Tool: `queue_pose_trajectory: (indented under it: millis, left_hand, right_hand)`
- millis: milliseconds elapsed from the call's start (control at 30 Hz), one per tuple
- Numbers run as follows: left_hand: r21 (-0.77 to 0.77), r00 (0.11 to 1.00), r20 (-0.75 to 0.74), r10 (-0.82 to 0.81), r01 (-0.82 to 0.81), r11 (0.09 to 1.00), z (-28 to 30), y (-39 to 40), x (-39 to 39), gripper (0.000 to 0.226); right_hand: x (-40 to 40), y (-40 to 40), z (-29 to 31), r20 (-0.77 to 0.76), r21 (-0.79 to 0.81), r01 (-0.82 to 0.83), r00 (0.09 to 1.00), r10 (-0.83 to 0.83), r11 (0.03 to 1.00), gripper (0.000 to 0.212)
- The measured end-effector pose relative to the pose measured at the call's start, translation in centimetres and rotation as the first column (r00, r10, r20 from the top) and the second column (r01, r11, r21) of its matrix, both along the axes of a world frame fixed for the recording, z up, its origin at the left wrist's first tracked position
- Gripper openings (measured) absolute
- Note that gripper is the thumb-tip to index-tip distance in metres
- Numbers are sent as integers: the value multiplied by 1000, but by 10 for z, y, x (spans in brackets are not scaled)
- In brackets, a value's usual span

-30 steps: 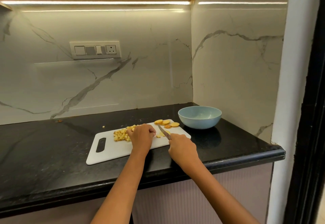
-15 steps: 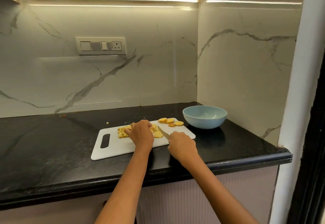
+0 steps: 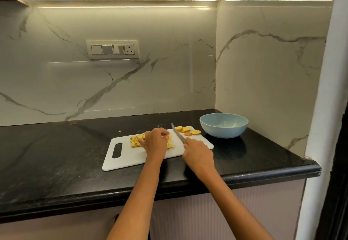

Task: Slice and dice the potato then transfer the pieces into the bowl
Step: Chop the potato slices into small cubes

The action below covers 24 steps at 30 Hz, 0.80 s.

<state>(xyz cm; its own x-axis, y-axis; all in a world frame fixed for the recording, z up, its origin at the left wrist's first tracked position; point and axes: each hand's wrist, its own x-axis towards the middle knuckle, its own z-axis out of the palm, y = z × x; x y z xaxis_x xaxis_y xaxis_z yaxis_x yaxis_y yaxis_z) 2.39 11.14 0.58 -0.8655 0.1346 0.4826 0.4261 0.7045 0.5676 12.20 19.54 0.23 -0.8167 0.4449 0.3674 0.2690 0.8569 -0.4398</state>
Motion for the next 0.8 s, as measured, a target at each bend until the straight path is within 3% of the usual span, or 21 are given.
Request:
queue_pose_trajectory:
  millis: [133, 300, 467, 600, 700, 800]
  left_hand:
    - [-222, 979, 62, -192, 201, 954, -4, -7, -3, 28]
    - [-407, 979, -99, -177, 123, 905, -3, -9, -12, 19]
    - [-159, 992, -128, -17, -4, 987, -3, -12, -28, 26]
    - [-72, 989, -143, 36, -47, 996, -1, -13, -31, 29]
    - [-143, 979, -162, -121, 98, 985, 2, -1, -26, 20]
    - [-263, 928, -71, -366, 337, 904, 1, 19, -15, 21]
  right_hand:
    - [-3, 15, 1, -110, -23, 22, 994, -25, 999, 28]
    - [-10, 26, 4, -135, -6, 1, 991, -2, 1000, 33]
    - [-20, 37, 6, -165, 43, -43, 985, 49, 998, 31]
    - [-33, 46, 7, -276, 41, -34, 960, 44, 999, 29]
    - [-43, 53, 11, -372, -7, -14, 928, 10, 1000, 30]
    - [-55, 58, 14, -400, -3, -14, 917, 11, 1000, 37]
